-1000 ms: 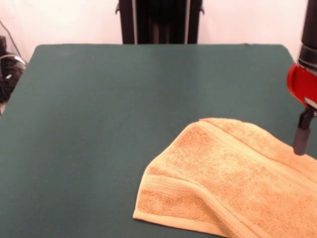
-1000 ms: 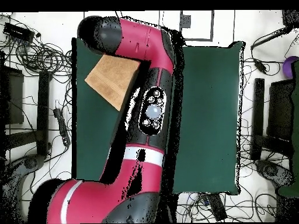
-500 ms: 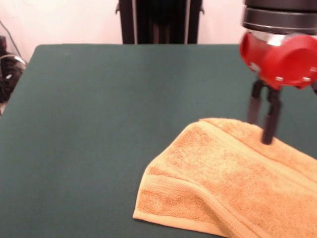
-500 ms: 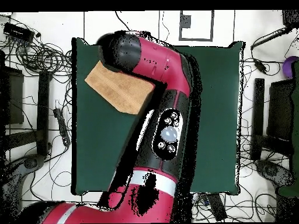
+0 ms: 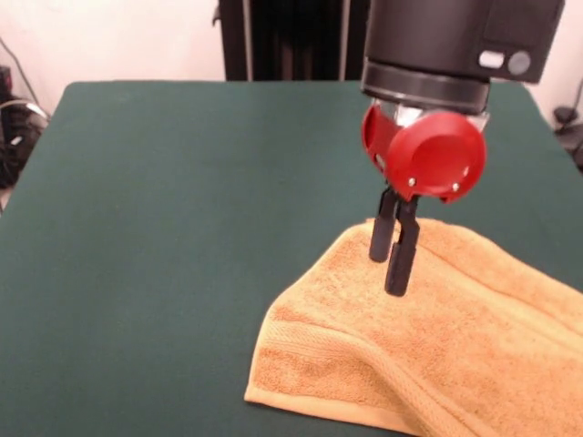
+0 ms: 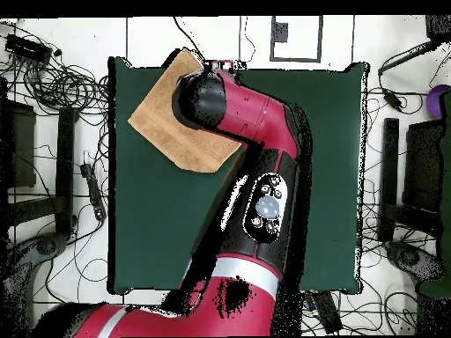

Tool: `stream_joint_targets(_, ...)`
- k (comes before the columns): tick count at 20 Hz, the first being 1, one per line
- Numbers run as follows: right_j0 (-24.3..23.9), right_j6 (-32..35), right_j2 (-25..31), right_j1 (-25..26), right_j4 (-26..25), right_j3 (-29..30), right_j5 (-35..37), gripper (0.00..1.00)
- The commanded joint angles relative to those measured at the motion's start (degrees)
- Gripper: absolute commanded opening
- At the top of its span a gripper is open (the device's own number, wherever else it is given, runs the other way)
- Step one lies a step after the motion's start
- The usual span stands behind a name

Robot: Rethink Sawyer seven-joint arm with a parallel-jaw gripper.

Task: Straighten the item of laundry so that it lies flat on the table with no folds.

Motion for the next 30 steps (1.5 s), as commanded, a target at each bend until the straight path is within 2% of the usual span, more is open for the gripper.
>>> stream_joint_targets(1,1.15,3.1,7.9,4.1,-1.23,12.18,-0.98,1.0)
stream_joint_targets(4,-0.24,2.16,10.33,2.82,-0.83,14.82,-1.42,1.0)
stream_joint_targets(8,1.0,6.52,9.53,1.06,1.84,16.93,3.61,1.0)
stream_joint_targets(14,0.49,4.96,10.64,-3.03,2.36,21.16,8.01,1.0)
stream_joint_targets(18,0.14,4.04,10.79,-3.73,1.49,23.07,6.22,1.0)
stream_joint_targets(30,-2.6,2.16,15.82,-2.79,0.36,27.53,-5.45,1.0)
